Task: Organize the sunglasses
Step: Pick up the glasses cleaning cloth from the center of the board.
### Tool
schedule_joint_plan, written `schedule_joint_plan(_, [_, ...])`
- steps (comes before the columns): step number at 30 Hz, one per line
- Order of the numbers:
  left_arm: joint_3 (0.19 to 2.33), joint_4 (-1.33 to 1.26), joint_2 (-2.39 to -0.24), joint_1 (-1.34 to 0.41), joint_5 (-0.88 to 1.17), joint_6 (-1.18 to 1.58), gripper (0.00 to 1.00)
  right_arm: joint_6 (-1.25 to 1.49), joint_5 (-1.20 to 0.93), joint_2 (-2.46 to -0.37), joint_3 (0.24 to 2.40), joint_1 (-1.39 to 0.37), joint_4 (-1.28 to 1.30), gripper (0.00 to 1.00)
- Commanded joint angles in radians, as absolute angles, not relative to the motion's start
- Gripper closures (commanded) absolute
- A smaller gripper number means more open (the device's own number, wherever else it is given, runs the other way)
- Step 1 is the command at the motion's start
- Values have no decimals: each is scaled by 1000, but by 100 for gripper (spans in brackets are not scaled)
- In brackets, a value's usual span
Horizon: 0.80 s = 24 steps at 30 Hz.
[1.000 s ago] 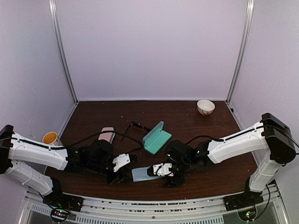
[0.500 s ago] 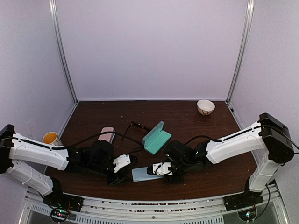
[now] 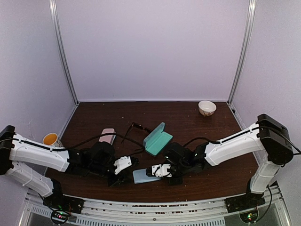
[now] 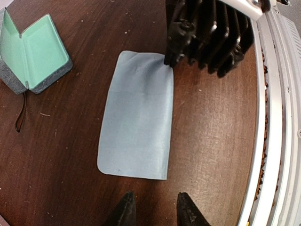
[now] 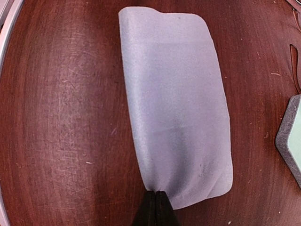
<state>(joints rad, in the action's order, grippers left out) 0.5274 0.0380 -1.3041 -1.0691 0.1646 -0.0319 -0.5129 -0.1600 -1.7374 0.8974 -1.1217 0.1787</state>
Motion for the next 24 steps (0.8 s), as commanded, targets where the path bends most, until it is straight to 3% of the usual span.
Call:
schedule_joint_plan(1, [543, 23, -1329, -1082, 170, -58, 68, -497, -154, -1735, 878, -1127, 168, 100])
schedule_joint_plan(24, [608, 18, -1473, -1106, 232, -159, 73, -432, -167, -1733, 860, -1127, 150, 100])
